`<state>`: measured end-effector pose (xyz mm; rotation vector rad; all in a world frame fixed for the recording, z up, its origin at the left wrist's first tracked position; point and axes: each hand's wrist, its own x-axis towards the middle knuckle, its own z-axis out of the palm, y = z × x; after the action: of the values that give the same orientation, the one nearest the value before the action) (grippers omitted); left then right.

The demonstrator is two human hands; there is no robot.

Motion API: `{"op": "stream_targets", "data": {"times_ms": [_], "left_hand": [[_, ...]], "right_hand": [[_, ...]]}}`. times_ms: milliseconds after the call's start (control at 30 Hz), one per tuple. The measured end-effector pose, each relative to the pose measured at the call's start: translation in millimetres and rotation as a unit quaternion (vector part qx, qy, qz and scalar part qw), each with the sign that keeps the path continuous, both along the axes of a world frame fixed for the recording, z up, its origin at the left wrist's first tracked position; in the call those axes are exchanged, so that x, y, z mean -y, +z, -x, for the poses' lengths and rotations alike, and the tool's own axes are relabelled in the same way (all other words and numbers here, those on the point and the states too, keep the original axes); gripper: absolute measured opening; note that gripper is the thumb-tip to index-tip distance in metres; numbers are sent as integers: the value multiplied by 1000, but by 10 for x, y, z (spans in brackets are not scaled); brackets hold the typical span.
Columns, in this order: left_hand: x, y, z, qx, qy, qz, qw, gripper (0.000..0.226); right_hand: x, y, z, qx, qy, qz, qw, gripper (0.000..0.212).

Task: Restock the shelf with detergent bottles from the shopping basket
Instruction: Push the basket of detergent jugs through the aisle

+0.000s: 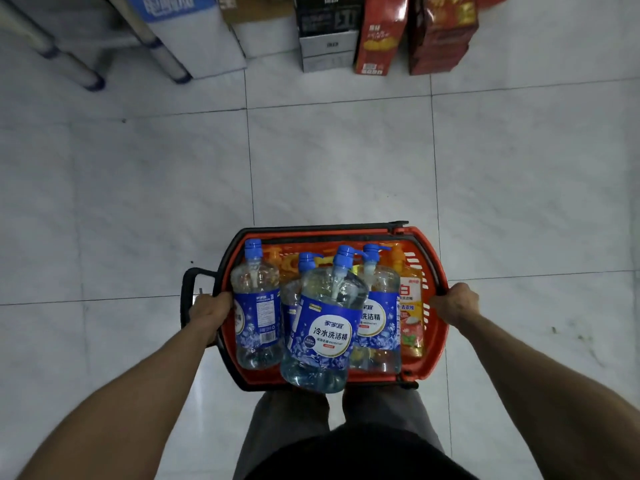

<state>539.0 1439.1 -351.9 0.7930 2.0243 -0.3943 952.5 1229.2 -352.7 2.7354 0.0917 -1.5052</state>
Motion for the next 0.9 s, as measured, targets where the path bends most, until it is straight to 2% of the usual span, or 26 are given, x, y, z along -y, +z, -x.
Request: {"op": "stream_targets", "data": {"times_ms": [333, 500, 633, 733, 900], "left_hand": [[37, 651, -122, -18, -103, -26, 994, 46], [-71, 707, -202, -4, -163, -30, 986, 52], [-156, 647, -287, 21, -204, -32, 978, 48], [-252, 546, -337, 38, -250, -29, 967, 52], [-217, 913, -804, 58, -352, -38, 933, 50]], "right_hand": [[414, 563, 29, -10, -30, -23, 999, 28], [689, 866, 95, -4, -80, -52, 995, 31], [931, 1030, 209, 12, -119, -62, 991, 35], [1163, 1144, 388, 23, -158, -63, 985, 37], [1745, 1351, 991, 50, -260, -57, 963, 36]]}}
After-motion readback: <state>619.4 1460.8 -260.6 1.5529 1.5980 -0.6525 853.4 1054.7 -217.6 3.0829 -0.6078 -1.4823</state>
